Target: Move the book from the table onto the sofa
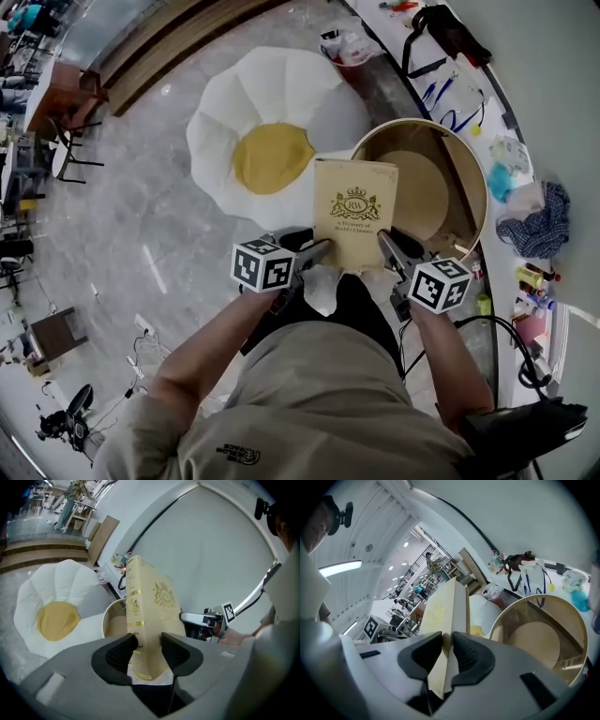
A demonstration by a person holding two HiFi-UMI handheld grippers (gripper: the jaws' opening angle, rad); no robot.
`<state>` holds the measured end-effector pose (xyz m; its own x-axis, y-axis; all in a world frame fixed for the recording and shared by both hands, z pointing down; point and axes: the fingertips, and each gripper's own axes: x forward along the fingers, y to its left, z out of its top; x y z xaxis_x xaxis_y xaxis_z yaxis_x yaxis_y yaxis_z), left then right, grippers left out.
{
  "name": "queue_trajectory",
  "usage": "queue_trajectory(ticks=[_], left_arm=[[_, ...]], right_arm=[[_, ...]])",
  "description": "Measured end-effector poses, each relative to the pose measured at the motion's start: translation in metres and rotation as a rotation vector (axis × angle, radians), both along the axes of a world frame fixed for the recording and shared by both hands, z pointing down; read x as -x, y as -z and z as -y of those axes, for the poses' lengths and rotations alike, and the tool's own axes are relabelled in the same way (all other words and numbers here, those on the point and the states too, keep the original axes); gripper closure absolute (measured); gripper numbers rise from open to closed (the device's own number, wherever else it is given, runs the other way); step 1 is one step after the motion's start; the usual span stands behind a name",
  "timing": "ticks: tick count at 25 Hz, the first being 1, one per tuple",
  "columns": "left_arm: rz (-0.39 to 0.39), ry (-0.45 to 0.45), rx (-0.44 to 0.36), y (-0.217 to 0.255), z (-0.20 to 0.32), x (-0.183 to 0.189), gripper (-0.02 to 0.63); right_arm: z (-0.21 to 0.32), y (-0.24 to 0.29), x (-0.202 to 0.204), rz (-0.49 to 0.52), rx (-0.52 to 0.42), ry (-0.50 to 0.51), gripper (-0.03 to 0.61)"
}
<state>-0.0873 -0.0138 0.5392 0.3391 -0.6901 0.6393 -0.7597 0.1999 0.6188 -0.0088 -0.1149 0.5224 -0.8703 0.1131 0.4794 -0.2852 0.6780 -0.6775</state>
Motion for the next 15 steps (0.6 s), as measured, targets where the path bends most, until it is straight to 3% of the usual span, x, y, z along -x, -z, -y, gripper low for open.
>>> queue_trajectory(ticks=[7,15], left_arm=[[-0.003,0.003,-0.009,-0.012,-0.032,0.059,0.42],[-0.019,0.001,0.032,-0.056,-0.084,0.156,0.42]], right_arm=[[-0.033,-0.013,0.059,-0.026,-0.005,0.016,0.495],[-0.084,-0.058,0.157,-0.081,-0.007,0.035,0.494]])
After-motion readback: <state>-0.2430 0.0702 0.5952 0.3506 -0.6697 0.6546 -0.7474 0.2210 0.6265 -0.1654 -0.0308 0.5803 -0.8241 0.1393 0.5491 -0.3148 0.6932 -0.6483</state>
